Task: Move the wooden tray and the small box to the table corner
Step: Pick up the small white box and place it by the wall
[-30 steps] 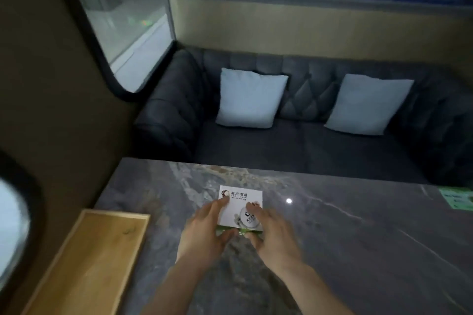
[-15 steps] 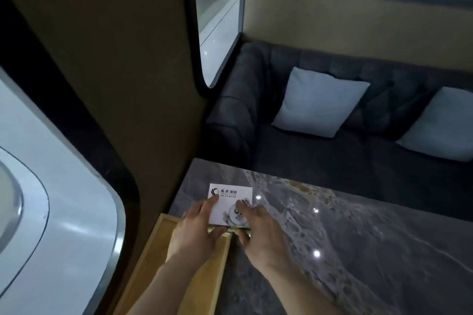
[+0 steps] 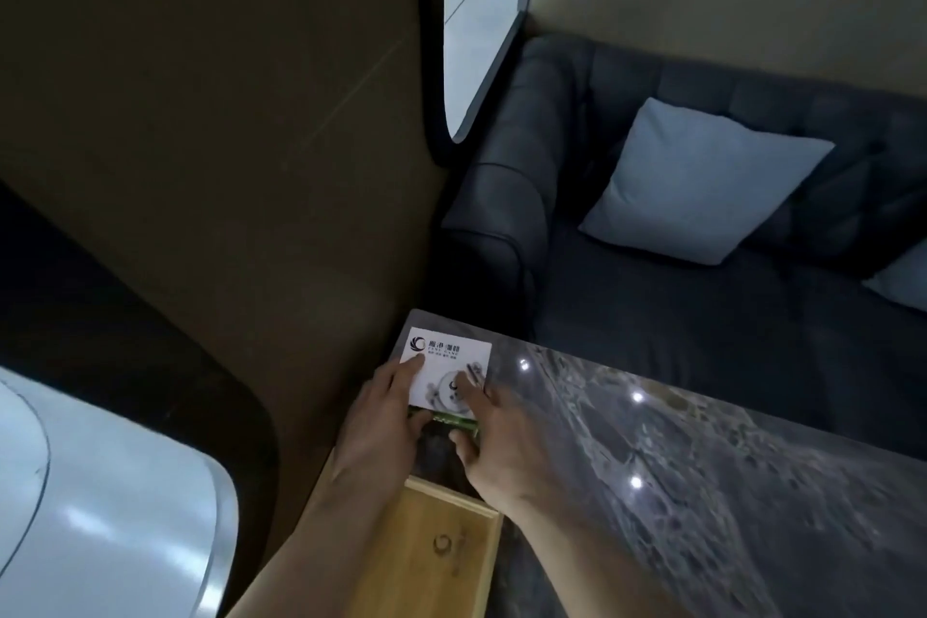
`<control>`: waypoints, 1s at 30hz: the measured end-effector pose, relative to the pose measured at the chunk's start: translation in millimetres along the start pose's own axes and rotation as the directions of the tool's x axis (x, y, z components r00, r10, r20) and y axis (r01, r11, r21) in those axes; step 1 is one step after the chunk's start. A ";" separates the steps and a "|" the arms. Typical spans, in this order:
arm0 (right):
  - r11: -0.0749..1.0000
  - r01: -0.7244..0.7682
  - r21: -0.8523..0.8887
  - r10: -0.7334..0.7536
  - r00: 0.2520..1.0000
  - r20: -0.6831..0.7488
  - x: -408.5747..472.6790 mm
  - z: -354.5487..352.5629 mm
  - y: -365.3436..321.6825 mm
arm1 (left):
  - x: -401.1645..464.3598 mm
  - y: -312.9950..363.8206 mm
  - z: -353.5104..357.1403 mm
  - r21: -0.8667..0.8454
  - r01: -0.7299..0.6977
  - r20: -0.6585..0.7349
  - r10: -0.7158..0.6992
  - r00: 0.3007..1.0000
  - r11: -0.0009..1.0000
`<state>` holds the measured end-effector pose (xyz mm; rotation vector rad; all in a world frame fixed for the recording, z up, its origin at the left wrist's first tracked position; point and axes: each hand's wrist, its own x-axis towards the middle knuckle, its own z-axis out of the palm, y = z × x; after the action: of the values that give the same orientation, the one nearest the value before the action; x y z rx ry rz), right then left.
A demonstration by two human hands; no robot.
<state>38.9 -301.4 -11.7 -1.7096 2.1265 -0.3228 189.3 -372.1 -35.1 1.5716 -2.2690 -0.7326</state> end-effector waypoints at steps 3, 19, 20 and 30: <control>0.999 0.036 -0.037 -0.036 0.999 0.000 29.6 11.9 -10.3 | 27.9 -18.6 -1.2 0.013 0.020 -0.026 -0.020 0.999 1.000; 0.956 -0.166 -0.240 0.128 0.978 -0.167 90.6 84.5 59.1 | 83.2 -34.8 44.9 0.170 0.016 -0.153 0.011 0.988 0.985; 0.955 -0.167 -0.247 0.128 0.978 -0.167 90.8 85.4 59.4 | 86.6 -35.9 46.4 0.174 0.018 -0.155 0.010 0.988 0.985; 0.951 -0.176 -0.254 0.143 0.980 -0.140 92.3 142.2 83.4 | 109.7 -78.5 80.2 0.205 0.020 -0.128 0.007 0.992 0.979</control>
<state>11.2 -362.9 -188.2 -1.6783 2.4745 -0.0981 170.6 -476.2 -151.1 1.6643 -2.3062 -0.3947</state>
